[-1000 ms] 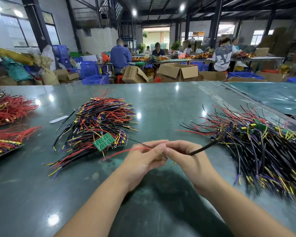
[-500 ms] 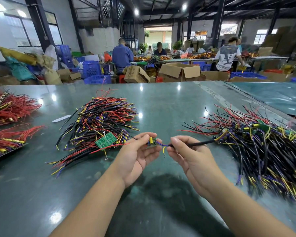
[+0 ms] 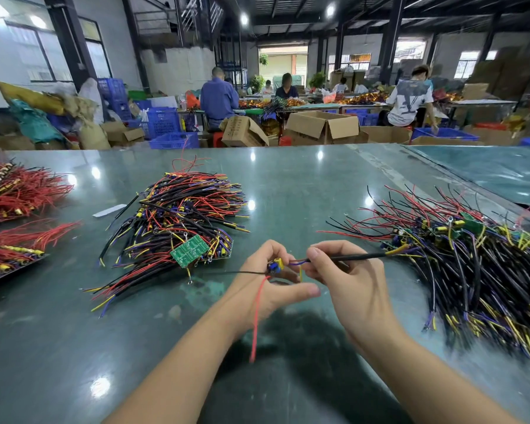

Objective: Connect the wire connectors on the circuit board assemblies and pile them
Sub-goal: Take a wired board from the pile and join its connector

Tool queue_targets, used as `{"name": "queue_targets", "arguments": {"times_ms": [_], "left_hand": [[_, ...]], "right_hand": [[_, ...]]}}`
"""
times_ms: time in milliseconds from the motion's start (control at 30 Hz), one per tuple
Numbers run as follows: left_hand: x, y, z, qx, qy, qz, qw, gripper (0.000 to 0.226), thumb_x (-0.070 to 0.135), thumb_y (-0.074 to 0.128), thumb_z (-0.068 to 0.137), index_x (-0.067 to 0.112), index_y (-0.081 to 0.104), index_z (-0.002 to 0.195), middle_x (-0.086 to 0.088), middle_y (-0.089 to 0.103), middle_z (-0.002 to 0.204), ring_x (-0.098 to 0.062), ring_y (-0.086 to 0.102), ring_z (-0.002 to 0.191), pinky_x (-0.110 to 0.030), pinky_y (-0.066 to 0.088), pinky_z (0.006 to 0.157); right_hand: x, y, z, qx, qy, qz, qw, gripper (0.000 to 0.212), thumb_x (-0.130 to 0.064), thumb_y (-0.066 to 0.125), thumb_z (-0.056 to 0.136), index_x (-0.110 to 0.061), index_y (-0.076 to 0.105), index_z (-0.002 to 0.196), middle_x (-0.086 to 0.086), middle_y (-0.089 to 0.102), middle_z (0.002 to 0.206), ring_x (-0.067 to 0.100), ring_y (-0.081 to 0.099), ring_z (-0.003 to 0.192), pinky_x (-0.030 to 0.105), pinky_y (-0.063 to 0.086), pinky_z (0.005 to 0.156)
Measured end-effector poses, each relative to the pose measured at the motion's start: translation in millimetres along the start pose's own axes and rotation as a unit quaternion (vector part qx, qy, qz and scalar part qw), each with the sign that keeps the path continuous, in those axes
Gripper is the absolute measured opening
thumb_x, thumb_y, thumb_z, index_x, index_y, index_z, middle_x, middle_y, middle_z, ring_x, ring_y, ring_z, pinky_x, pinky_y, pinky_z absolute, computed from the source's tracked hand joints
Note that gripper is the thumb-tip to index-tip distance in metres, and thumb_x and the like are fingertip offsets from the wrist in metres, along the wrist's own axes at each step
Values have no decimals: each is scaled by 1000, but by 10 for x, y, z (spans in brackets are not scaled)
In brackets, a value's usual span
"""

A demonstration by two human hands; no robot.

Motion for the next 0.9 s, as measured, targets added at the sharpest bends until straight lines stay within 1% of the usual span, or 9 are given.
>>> {"name": "queue_targets", "arguments": {"times_ms": [67, 167, 300, 400, 467, 567, 667, 767, 900], "left_hand": [[-18, 13, 10, 9, 6, 38, 999, 41, 20, 81, 55, 27, 45, 75, 7, 64, 82, -12, 56, 67, -24, 48, 64], [9, -23, 34, 39, 13, 45, 998, 25, 8, 68, 64, 20, 50, 77, 11, 66, 74, -13, 55, 65, -23, 47, 66], [83, -86, 31, 49, 25, 30, 998, 23, -5, 72, 74, 15, 61, 77, 8, 63, 65, -9, 51, 62, -17, 45, 61], [114, -133, 16, 51, 16, -44, 998, 19, -3, 73, 73, 14, 65, 76, -1, 65, 68, -13, 60, 65, -22, 53, 66], [107, -132, 16, 42, -2, -125, 991, 19, -8, 67, 78, 11, 63, 76, -5, 64, 67, -14, 64, 61, -21, 54, 62], [96, -131, 21, 40, -25, -218, 975, 14, -7, 60, 78, 7, 60, 78, -8, 65, 67, -13, 65, 58, -19, 54, 58], [89, -149, 28, 57, -30, -250, 966, 15, -9, 58, 78, 6, 59, 78, -9, 65, 67, -13, 65, 58, -18, 53, 57], [76, -207, 36, 89, -26, -231, 969, 22, -13, 56, 82, 8, 59, 76, -8, 63, 67, -13, 65, 57, -18, 54, 57], [57, -252, 38, 107, -17, -169, 980, 23, -14, 55, 85, 8, 58, 75, -3, 64, 65, -12, 66, 58, -18, 54, 59]], "right_hand": [[-2, 16, 2, 0, -4, -7, 1000, 14, 3, 63, 85, -6, 66, 75, 3, 67, 63, 16, 69, 64, 21, 55, 62], [0, -2, 22, 4, -3, -29, 1000, 14, 1, 64, 85, -8, 66, 74, 1, 67, 61, 11, 68, 61, 19, 54, 61], [19, -78, 64, 11, 45, 3, 999, 12, -3, 65, 86, -9, 66, 76, -3, 65, 58, 9, 64, 56, 18, 53, 59], [66, -62, 85, -10, 127, 120, 985, 8, -3, 63, 85, -7, 62, 79, -1, 64, 61, 8, 61, 53, 16, 52, 56], [85, -35, 86, -26, 180, 191, 965, 6, -6, 66, 78, -7, 60, 80, 2, 63, 62, 7, 61, 52, 15, 52, 53], [98, -13, 80, -39, 222, 248, 942, 18, -13, 67, 69, -6, 59, 84, 5, 66, 65, 7, 64, 55, 14, 52, 52], [111, 14, 75, -40, 223, 266, 937, 20, -12, 65, 73, -6, 59, 91, 7, 69, 70, 8, 66, 59, 15, 53, 54], [123, -52, 121, 15, 204, 264, 943, 2, -7, 61, 87, -6, 59, 88, 6, 69, 67, 8, 64, 55, 15, 52, 52], [124, -221, 223, 69, 170, 230, 956, 20, -10, 51, 96, -6, 64, 81, 3, 67, 65, 4, 51, 47, 12, 43, 45]]}}
Point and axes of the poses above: each hand's wrist, its own z-axis towards the middle knuckle, its own y-axis out of the palm, x = y × z, the point moved 5 cm from there along z, towards the middle knuckle
